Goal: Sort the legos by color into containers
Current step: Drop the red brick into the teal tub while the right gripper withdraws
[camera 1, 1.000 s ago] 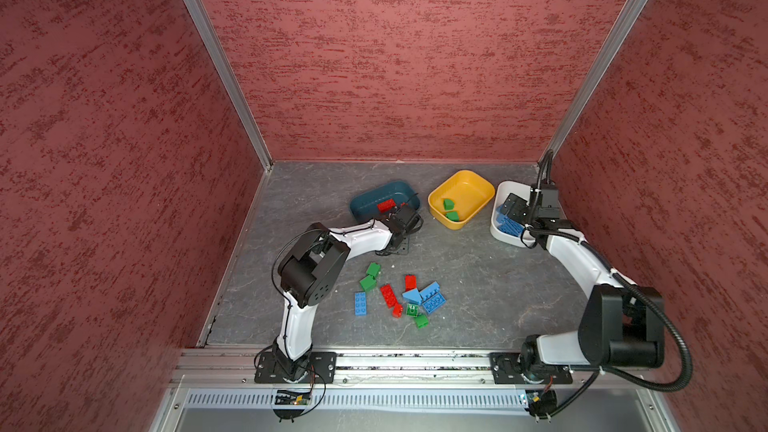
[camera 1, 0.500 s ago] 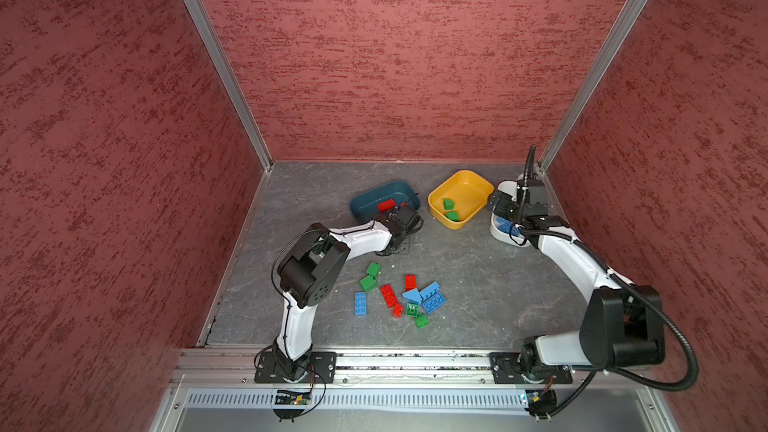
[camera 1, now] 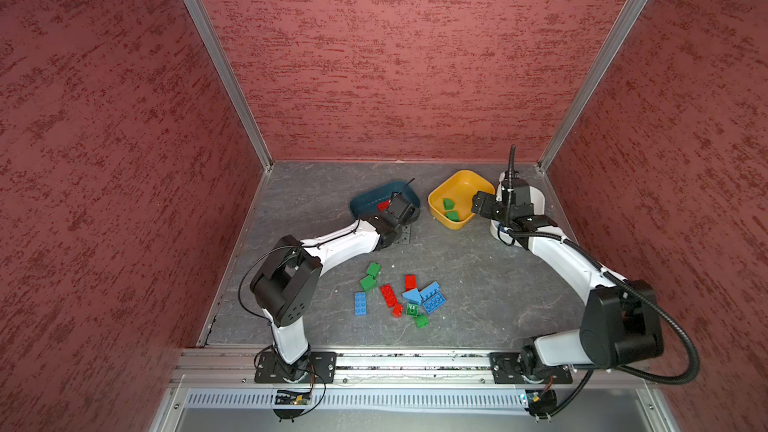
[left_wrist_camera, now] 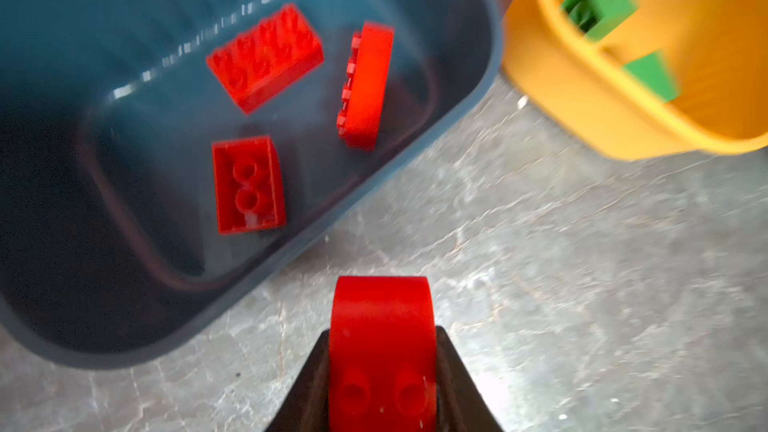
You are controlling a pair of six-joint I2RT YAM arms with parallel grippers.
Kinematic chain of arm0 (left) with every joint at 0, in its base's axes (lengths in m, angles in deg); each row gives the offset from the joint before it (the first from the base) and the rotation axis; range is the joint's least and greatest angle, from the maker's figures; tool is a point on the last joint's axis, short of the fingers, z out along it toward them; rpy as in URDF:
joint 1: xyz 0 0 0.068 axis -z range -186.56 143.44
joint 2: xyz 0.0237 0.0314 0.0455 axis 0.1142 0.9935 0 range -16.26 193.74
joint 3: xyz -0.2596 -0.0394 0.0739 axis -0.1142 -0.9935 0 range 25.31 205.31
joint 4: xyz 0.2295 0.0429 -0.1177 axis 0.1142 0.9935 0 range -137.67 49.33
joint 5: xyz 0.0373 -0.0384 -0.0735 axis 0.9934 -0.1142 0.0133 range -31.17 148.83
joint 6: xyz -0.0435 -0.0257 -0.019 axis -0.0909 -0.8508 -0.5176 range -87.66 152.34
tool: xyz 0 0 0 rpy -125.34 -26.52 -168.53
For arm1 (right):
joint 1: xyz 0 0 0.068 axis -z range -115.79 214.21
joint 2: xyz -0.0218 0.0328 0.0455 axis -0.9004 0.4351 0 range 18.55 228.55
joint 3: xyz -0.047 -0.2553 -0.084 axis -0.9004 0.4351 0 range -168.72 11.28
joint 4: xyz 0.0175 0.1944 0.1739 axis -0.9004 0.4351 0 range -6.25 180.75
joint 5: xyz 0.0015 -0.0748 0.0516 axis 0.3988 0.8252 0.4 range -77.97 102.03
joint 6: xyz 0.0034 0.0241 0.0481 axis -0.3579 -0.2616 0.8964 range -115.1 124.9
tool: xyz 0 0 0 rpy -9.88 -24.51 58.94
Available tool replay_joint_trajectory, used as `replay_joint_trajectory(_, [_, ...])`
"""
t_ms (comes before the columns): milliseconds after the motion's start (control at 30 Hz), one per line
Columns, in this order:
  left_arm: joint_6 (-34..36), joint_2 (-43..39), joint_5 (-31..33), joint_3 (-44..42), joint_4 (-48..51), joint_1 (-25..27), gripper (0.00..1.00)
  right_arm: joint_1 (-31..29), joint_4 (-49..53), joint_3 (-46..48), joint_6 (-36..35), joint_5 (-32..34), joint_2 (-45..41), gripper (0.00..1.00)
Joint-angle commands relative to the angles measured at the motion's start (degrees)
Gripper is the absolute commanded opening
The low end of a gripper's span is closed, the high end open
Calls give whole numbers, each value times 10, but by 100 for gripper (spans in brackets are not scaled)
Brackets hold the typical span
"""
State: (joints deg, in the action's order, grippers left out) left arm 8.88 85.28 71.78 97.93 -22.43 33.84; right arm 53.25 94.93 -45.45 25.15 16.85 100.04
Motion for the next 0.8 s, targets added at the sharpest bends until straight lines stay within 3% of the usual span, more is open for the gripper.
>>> replay_joint_trajectory(0, [10,-19,-16,26,-14,-21,0,-14,-23,-15,-18,17,-4,99])
replay_joint_trajectory(333, [-28,0,-96,66,-30,-129,0,-68,-24,-10,-58,40,-6,99])
replay_joint_trajectory(767, [-13,159,-53,226,43,-171,1,-141,-10,19,-145,18,-7,99])
